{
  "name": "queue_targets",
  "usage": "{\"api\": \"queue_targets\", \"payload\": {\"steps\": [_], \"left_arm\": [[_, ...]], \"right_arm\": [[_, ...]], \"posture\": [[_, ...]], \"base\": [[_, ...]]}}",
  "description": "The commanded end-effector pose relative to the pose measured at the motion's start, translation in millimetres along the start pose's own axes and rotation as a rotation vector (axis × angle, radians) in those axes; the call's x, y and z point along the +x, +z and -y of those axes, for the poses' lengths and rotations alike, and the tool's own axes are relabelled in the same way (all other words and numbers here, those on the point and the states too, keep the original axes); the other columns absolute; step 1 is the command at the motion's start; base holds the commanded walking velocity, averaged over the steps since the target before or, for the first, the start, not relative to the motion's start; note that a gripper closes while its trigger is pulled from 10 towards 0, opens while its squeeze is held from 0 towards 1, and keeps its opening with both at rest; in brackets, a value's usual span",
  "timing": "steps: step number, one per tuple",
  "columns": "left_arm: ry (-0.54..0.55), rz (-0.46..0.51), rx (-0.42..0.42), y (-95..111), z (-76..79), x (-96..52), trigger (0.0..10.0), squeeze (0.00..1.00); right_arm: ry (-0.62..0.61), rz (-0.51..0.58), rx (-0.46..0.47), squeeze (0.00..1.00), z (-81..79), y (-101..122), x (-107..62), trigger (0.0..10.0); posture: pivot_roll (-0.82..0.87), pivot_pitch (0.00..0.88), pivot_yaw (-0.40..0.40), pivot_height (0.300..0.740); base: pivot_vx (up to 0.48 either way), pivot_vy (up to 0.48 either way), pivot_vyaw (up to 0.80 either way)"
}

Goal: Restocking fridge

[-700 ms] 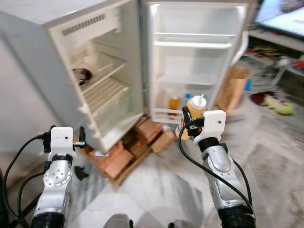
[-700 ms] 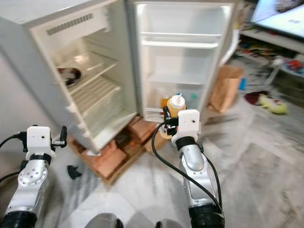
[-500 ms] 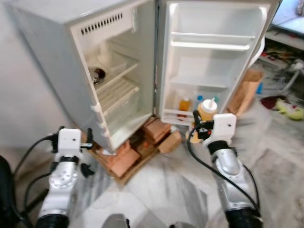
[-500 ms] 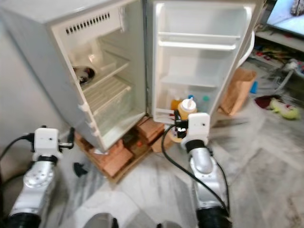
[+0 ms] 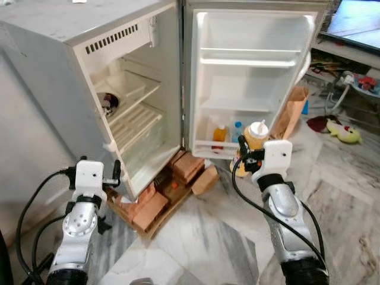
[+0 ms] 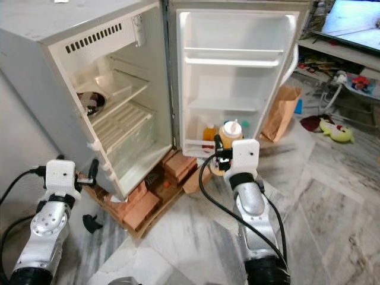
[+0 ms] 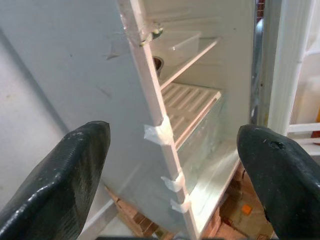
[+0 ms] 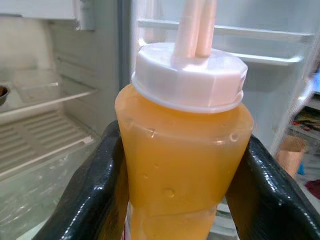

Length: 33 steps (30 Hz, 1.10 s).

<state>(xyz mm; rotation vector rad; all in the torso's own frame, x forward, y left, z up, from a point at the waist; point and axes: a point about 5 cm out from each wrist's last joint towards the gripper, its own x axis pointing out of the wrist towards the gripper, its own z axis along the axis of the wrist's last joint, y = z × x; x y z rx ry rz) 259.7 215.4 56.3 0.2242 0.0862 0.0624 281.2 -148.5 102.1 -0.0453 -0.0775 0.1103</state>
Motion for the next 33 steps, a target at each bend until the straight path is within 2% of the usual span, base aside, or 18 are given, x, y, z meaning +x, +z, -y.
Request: {"api": "queue_targets", "payload": {"steps": [1,19,26,33], "left_arm": [[-0.005,0.013,0.006,3.2,-1.0,1.8,10.0,0.0],[-0.001,0.008,0.006,2.1,0.7,2.7,10.0,0.0],[-0.001,0.009,0.004,2.9,1.9,4.1,10.0,0.0],[0.001,0.007,0.006,3.7,2.3,5.0,10.0,0.0]], "right_arm": [[0.019,0.028,0.007,0.0,-4.4,5.6,3.5,10.0],[0.096,0.036,0.02,0.0,-13.2,6.2,2.6,10.0],[0.103,0.038,0.022,0.0,-13.4,6.4,3.5,10.0],[0.104,0.034,0.027,0.0,-13.5,6.0,3.8,10.0]], "posture": [[0.03,0.015,-0.023,0.74],[0.02,0.015,-0.028,0.74],[0.02,0.013,-0.027,0.74],[0.03,0.012,-0.027,0.74]], "base": [[0.409,0.0,0.0],[0.37,0.0,0.0],[0.339,0.0,0.56],[0.04,0.0,0.0]]}}
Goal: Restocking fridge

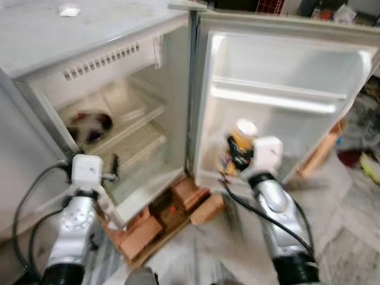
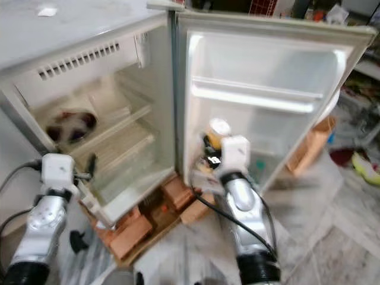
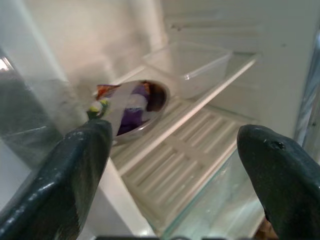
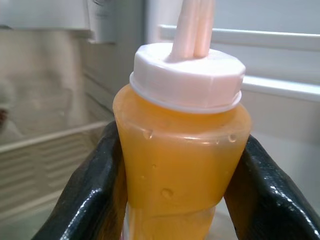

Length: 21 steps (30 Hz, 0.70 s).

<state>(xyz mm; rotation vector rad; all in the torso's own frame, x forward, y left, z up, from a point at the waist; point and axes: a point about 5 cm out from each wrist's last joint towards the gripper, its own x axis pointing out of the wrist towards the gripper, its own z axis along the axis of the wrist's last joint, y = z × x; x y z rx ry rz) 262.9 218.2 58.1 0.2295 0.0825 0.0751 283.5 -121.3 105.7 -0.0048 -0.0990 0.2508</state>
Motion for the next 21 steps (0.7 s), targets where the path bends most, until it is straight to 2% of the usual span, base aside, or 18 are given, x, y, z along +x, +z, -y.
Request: {"api": "queue_targets", "payload": {"steps": [1,12,19,21], "left_arm": [[-0.012,0.005,0.001,2.4,5.4,1.6,10.0,0.0],[-0.026,0.018,0.005,3.6,5.7,1.8,10.0,0.0],[-0.027,0.019,0.008,3.0,4.9,0.7,10.0,0.0],[-0.01,0.009,0.006,1.0,0.3,-1.2,10.0,0.0]], "right_arm": [[-0.034,0.006,-0.018,0.0,12.7,2.0,-3.5,10.0],[-0.038,0.009,-0.01,0.0,11.7,1.7,-2.2,10.0],[-0.056,0.014,-0.011,0.0,14.0,1.7,-4.0,10.0],[-0.095,0.014,-0.016,0.0,20.1,0.9,-8.4,10.0]], "posture": [[0.03,0.011,-0.027,0.74],[0.03,0.009,-0.026,0.74],[0.03,0.007,-0.027,0.74],[0.03,0.007,-0.027,0.74]], "base": [[0.0,0.0,0.0],[0.0,0.0,0.0],[0.384,0.0,0.0],[0.343,0.0,0.0]]}}
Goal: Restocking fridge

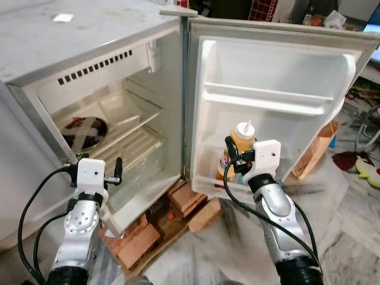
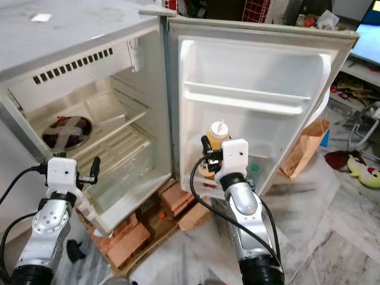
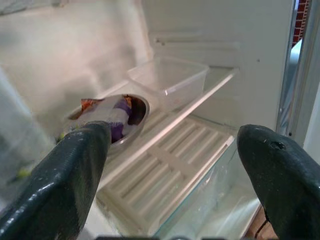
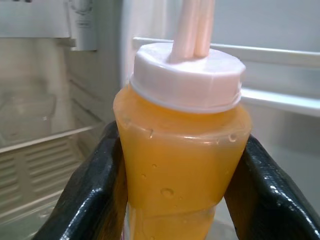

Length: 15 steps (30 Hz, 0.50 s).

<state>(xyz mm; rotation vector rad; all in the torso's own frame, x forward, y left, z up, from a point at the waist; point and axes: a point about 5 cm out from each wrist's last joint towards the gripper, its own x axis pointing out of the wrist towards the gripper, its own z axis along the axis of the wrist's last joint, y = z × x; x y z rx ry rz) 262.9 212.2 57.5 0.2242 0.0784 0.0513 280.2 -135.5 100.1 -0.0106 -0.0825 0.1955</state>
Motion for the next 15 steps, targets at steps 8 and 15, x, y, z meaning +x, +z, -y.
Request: {"api": "queue_targets", "payload": {"steps": [8,15], "left_arm": [[0.059,-0.02,-0.019,-5,-18.5,-14.3,10.0,0.0],[0.062,-0.019,-0.024,-4,-15.5,-17.5,10.0,0.0]], "right_arm": [[-0.105,0.002,-0.021,0.0,21.9,-2,-19.0,10.0],[-0.101,-0.003,-0.013,0.0,17.6,-4,-20.2,10.0]], "posture": [[0.03,0.013,-0.032,0.74],[0.03,0.016,-0.035,0.74]], "base": [[0.252,0.0,0.0],[0.0,0.0,0.0]]}}
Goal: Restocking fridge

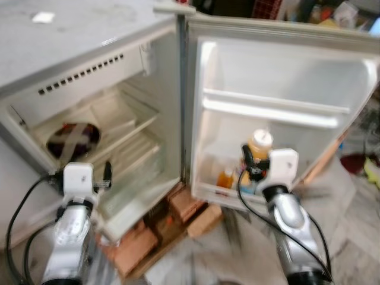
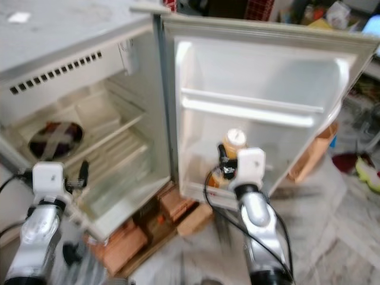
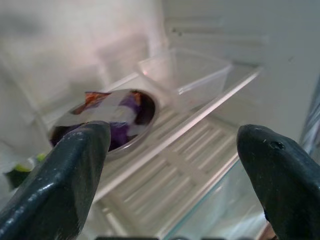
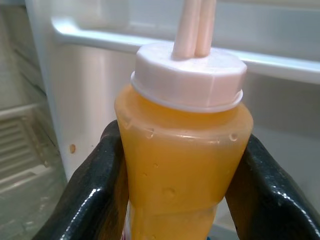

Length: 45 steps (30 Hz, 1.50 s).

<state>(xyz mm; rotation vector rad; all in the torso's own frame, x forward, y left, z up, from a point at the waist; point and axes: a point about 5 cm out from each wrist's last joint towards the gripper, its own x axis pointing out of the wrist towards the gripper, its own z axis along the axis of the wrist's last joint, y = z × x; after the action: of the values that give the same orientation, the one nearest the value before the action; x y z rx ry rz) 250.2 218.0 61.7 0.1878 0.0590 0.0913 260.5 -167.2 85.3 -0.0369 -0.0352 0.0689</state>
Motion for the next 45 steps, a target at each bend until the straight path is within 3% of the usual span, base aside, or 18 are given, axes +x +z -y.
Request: {"api": "queue_targets", "payload": {"steps": [1,13,30,45], "left_arm": [[0.022,-0.033,0.015,-5,-8.2,-4.9,10.0,0.0],[0.058,-0.059,-0.009,-8,-16.5,-5.4,10.0,0.0],[0.014,-0.056,0.004,-6,-8.2,-4.3,10.0,0.0],[0.011,-0.055,0.001,-6,-5.6,-4.4,10.0,0.0]], "right_arm": [[0.028,0.047,0.018,0.0,-10.9,10,5.0,10.0],[0.046,0.055,0.007,0.0,-11.4,11,4.2,10.0],[0.039,0.053,0.041,0.0,-13.8,13,7.4,10.0],[0.051,0.046,0.046,0.0,-16.1,12,7.5,10.0]], "posture": [[0.03,0.016,-0.035,0.74],[0.03,0.022,-0.035,0.74],[0.03,0.04,-0.032,0.74],[0.02,0.047,-0.034,0.643]], "base": [[0.0,0.0,0.0],[0.0,0.0,0.36],[0.0,0.0,0.0],[0.0,0.0,0.0]]}}
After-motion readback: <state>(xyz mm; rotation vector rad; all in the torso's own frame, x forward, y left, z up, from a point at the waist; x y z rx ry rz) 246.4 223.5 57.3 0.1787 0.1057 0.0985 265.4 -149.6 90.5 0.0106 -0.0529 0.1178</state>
